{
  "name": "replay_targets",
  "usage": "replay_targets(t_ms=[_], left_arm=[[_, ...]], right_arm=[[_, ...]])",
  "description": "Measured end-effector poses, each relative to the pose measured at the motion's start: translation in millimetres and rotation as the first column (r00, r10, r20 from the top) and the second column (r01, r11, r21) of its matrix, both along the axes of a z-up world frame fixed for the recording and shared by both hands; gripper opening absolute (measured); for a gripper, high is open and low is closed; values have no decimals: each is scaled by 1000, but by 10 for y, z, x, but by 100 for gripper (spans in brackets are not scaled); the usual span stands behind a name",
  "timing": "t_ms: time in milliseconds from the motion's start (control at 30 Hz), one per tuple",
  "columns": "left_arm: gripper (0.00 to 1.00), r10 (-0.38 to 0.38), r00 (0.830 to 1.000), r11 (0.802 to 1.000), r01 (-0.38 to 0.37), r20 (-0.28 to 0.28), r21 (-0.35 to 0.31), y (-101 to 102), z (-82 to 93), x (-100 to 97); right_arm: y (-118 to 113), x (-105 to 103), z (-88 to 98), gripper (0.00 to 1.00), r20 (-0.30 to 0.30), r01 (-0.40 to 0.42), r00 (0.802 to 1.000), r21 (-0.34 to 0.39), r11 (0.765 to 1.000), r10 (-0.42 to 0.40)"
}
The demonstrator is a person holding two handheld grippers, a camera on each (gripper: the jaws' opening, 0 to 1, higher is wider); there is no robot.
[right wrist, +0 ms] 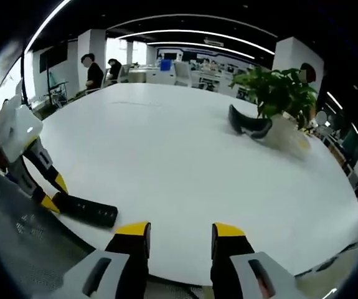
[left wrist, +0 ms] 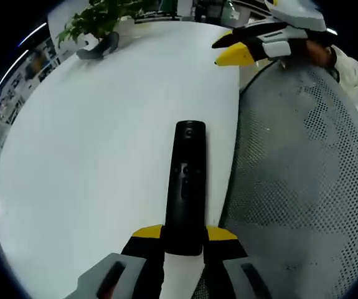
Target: Press the specified remote control buttons in sequence, fully releasing each button before pressing the next.
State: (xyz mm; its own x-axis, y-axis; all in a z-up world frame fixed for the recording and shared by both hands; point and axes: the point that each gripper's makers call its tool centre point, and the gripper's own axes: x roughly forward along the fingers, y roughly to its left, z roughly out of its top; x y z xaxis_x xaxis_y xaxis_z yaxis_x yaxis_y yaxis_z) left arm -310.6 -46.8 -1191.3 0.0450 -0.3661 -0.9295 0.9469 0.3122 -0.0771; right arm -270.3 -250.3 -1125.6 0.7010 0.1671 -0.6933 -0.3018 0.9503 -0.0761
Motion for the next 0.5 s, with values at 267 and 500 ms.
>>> replay_targets(t_ms=[267,500], left_arm=[[22,-26,997,999,24,70,36,-7,-26,-39],[23,-12,996,1000,11,84,13,3,-22,-27]], right_arm=[[147,-32,32,14,-84,-20,996,67,998,26],[656,109,238,0,-90,-157,981,156,975,172]])
